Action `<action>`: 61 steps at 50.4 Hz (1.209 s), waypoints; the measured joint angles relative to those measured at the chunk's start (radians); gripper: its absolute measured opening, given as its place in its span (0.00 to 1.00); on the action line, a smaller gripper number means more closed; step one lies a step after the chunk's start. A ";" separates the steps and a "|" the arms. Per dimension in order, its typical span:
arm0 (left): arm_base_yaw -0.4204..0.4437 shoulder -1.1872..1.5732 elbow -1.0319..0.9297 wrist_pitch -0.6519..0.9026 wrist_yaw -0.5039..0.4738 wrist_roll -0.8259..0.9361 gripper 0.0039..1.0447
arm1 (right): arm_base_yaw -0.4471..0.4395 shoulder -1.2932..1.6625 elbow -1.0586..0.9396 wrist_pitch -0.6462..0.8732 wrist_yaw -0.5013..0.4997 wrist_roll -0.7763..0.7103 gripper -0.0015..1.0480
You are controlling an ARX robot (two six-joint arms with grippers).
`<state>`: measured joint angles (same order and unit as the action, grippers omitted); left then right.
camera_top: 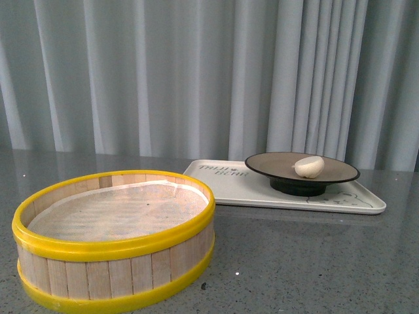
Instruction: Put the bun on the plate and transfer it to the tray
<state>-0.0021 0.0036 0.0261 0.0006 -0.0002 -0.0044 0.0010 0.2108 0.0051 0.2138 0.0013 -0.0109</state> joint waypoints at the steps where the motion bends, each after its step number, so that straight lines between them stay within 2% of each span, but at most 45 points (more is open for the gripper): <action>1: 0.000 0.000 0.000 0.000 0.000 0.000 0.94 | 0.000 -0.003 0.000 -0.003 0.000 0.000 0.02; 8: 0.000 0.000 0.000 0.000 0.000 0.000 0.94 | 0.000 -0.047 0.000 -0.048 0.000 0.000 0.02; 12: 0.000 0.000 0.000 0.000 0.000 0.000 0.94 | 0.000 -0.157 0.001 -0.195 -0.003 0.000 0.02; 20: 0.000 0.000 0.000 0.000 0.000 0.000 0.94 | 0.000 -0.206 0.001 -0.212 -0.002 -0.001 0.03; 42: 0.000 0.000 0.000 0.000 0.000 0.000 0.94 | 0.000 -0.207 0.001 -0.212 -0.002 0.000 0.94; 45: 0.000 0.000 0.000 0.000 0.000 0.000 0.94 | 0.000 -0.207 0.001 -0.212 -0.003 0.000 0.91; 61: 0.000 0.000 0.000 0.000 0.000 0.000 0.94 | 0.000 -0.207 0.001 -0.212 -0.002 0.000 0.92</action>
<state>-0.0021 0.0032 0.0261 0.0006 -0.0002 -0.0044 0.0006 0.0040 0.0059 0.0013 -0.0010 -0.0109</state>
